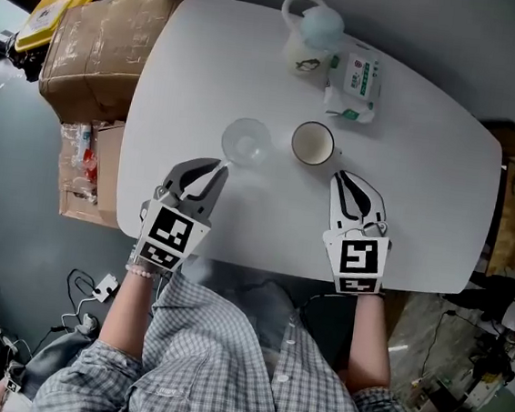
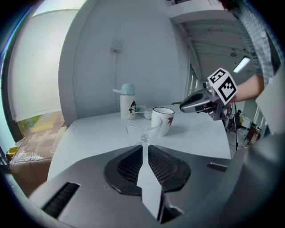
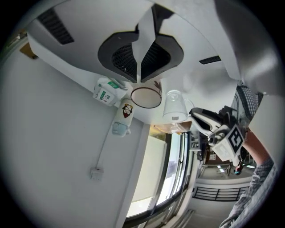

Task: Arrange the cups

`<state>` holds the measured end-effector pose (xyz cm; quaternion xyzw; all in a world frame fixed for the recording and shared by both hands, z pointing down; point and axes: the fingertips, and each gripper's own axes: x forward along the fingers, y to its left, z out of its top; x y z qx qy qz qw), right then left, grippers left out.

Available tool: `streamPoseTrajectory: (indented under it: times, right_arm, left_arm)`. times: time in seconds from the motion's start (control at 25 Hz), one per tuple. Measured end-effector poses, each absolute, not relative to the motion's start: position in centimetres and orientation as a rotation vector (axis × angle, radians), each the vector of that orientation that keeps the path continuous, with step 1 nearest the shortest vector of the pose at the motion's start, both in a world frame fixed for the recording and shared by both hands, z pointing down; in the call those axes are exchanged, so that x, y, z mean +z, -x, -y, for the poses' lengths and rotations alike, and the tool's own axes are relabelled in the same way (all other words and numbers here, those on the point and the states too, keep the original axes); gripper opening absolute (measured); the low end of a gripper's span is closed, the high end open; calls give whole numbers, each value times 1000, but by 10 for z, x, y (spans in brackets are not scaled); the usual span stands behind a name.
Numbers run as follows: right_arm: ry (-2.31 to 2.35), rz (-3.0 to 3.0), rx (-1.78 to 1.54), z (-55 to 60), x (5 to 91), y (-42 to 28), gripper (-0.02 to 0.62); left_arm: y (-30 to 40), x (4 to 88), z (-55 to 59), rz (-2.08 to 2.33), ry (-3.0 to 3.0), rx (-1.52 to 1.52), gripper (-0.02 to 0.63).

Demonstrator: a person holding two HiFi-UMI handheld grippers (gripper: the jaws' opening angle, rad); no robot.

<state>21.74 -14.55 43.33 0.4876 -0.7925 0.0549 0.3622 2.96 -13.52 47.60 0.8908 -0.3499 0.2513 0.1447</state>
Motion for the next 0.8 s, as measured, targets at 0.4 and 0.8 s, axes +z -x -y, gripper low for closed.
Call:
streamPoseTrajectory:
  times: [0.4,0.8]
  right_arm:
    - [-1047,2033,107,177,467,-224,109]
    - [-998,2058,91,177,472,-217,109]
  left_arm:
    - [-40,475,137,1065,-2513,679,43]
    - [-45,474,144,1082,-2493,663,43]
